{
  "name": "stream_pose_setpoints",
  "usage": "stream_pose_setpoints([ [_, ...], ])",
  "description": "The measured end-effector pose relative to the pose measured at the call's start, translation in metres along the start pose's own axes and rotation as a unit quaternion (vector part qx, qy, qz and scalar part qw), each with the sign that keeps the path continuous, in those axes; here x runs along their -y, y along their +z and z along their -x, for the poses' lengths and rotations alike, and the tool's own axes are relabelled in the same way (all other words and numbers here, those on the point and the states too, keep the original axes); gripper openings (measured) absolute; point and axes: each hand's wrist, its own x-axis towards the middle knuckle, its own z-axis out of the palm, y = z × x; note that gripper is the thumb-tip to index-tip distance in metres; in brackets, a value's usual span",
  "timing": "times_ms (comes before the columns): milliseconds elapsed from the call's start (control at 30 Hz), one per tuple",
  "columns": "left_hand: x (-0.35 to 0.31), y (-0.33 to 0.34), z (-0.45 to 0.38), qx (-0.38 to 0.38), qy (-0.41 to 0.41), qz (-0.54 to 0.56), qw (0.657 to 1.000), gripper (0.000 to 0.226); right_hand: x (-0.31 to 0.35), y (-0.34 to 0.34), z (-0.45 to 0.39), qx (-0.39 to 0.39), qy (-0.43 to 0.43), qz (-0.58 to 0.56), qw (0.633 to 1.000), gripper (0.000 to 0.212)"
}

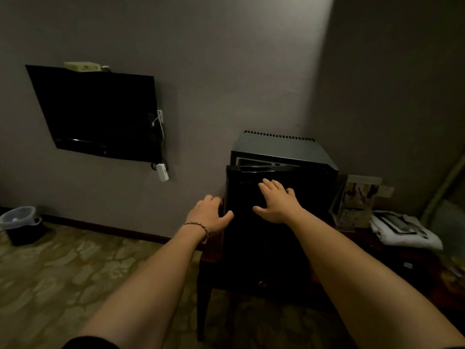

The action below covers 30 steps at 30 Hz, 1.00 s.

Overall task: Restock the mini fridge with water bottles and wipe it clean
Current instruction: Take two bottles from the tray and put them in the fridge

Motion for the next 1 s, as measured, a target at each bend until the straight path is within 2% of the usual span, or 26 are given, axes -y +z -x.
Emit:
stream_pose_setpoints([
  [200, 0.001, 0.019, -0.060, 0.010, 0.017, -0.019, 1.000, 0.055, -0.016, 0.010, -0.047, -0.005, 0.006, -0.012, 1.000, 0.086],
  [533, -0.013, 0.026, -0.159, -0.018, 0.021, -0.013, 1.000, 0.067, -0.056, 0.023, -0.125, -0.038, 0.014, 0.022, 0.999, 0.090],
  [767, -0.012, 0.035, -0.186, 0.025, 0.028, -0.020, 0.999, 0.076, -0.049, 0.032, -0.138, -0.056, 0.026, 0.107, 0.992, 0.087],
  [1000, 0.001, 0.031, -0.195, 0.014, 0.045, -0.010, 0.999, 0.078, -0.047, 0.036, -0.143, -0.058, 0.039, 0.141, 0.987, 0.097],
])
